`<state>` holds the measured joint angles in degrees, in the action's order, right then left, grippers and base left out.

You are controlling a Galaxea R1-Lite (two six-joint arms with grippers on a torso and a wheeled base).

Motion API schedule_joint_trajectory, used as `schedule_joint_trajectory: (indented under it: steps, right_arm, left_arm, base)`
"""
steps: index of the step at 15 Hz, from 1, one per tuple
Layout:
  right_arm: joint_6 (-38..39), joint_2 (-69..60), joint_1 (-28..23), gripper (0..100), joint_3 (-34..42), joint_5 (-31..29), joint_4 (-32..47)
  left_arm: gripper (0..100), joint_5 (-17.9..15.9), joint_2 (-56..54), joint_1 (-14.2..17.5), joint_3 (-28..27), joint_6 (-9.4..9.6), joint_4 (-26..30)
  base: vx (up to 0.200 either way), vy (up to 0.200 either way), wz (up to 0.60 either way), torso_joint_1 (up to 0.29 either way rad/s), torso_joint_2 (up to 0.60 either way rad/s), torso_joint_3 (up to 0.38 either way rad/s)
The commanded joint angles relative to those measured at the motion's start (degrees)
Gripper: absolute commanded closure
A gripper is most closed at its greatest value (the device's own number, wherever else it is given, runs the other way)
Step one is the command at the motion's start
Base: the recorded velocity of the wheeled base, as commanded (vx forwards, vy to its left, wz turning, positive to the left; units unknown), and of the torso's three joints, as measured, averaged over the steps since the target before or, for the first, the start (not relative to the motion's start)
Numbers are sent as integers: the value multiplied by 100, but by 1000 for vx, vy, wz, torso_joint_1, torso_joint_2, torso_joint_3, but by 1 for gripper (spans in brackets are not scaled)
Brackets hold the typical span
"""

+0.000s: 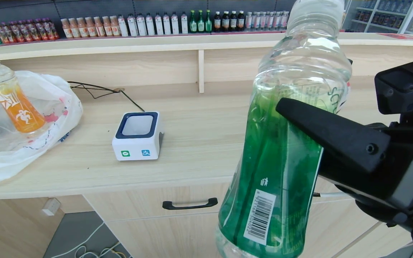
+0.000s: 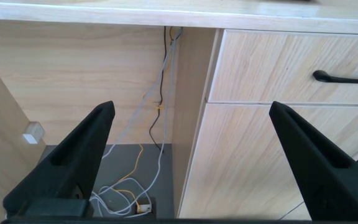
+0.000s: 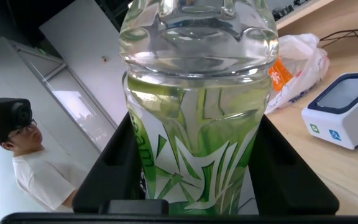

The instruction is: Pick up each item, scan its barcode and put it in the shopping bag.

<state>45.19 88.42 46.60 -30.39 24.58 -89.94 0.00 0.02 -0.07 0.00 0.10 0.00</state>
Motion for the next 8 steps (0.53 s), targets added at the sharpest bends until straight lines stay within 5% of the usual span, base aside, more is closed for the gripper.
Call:
schedule_joint_trajectory:
  steps: [1, 8]
  right_arm:
    - [-1, 26, -2, 100, -2, 3, -6]
    - [-1, 18, -11, 100, 7, 3, -6]
  left_arm:
    - [0, 0, -2, 7, 0, -1, 0]
    - [0, 0, -2, 7, 0, -1, 0]
  base:
    - [0, 0, 0, 0, 0, 0]
    - [0, 0, 0, 0, 0, 0]
